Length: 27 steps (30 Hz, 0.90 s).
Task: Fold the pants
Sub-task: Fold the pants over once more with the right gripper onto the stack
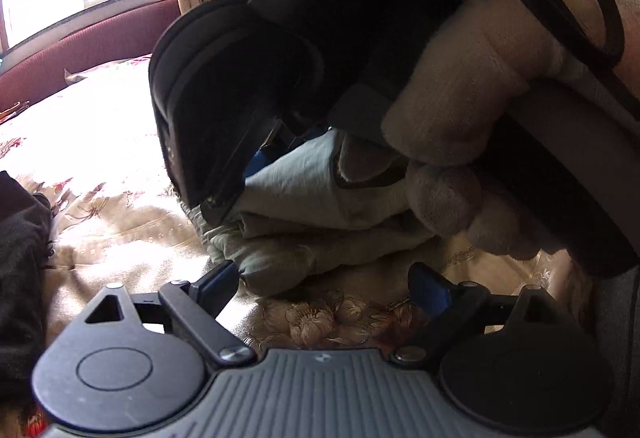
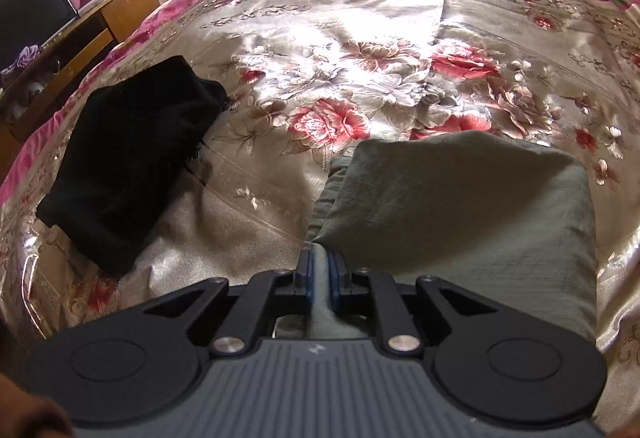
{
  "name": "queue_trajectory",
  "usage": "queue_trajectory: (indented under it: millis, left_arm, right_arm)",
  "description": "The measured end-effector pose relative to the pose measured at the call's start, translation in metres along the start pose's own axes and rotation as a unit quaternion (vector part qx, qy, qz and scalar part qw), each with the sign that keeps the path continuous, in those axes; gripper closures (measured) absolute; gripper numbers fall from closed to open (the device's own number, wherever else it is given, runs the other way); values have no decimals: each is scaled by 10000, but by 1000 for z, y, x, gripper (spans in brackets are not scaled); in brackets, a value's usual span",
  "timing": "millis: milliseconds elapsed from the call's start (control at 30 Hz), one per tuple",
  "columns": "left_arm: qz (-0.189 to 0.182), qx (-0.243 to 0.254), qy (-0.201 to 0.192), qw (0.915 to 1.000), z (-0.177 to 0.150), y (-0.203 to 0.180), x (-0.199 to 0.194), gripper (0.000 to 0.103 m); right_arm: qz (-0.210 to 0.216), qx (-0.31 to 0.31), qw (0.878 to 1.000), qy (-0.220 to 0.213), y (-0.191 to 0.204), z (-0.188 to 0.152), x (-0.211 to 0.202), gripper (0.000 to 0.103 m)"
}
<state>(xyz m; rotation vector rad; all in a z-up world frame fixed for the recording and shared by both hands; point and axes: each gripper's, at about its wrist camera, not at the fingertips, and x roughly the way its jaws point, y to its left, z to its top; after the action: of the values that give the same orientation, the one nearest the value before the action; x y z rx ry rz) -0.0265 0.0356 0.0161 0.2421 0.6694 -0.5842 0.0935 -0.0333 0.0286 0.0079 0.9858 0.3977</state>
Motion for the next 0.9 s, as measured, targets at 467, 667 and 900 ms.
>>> queue_trajectory:
  millis: [467,667,900]
  left_arm:
    - [47,-238,-649,9976,2,-2,-36,0]
    - [-118,-153,-936,9954,25,-7,-27,0]
    - [-234,-142,-81,9996,25,-4,26,0]
  right_arm:
    - [-198,-97,9991,-359,-47,21,-45,64]
    - [-162,-319,9991,-232,-69,47,-13,66]
    - [-93,-385,9992,94,-67,59,67,65]
